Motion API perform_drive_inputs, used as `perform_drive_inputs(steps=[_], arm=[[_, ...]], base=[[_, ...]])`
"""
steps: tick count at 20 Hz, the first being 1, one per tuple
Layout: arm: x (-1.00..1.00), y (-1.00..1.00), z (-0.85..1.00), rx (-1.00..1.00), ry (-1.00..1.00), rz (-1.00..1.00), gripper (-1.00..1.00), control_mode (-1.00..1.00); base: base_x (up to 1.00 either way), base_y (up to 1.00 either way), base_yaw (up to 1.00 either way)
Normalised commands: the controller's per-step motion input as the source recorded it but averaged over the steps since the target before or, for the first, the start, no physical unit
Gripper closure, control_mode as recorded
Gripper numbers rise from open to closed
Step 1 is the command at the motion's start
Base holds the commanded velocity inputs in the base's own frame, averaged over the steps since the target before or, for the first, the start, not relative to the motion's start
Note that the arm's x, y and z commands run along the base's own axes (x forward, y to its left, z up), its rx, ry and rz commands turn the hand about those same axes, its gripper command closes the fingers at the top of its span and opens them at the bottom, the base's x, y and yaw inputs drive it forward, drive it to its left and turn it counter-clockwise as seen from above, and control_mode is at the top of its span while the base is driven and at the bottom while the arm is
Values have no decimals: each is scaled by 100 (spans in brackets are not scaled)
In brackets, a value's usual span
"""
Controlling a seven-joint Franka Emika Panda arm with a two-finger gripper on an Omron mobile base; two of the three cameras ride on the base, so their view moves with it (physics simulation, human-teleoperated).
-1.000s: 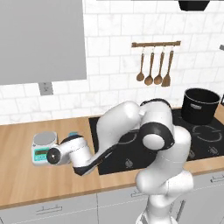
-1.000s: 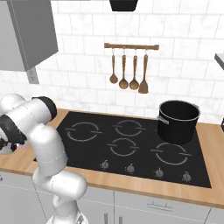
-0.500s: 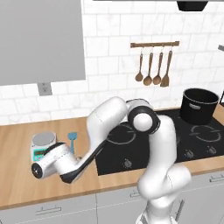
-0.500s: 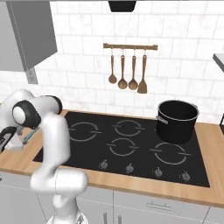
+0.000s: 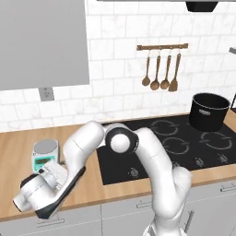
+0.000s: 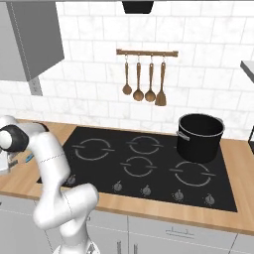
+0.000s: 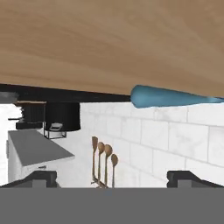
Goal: Put the onion and lime in the pot. Retrieve the spatula and lightly stir the vegetables in the pot.
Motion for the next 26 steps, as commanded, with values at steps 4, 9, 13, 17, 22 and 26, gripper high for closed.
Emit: perform_drive_inputs(steps=[4, 9, 13, 17, 22, 26], arm=[[-3, -68, 12, -3, 6, 33, -100, -100], [0, -75, 61, 11, 7, 36, -100, -100], [3, -13, 31, 23, 21, 35, -100, -100], [21, 0, 5, 20, 34, 28, -100, -100], [36, 7, -3, 12, 40, 23, -100, -100], [23, 48, -19, 1, 21, 17, -100, -100]], base=[[0, 0, 0], [0, 0, 0], [0, 0, 0], [0, 0, 0], [0, 0, 0], [0, 0, 0]])
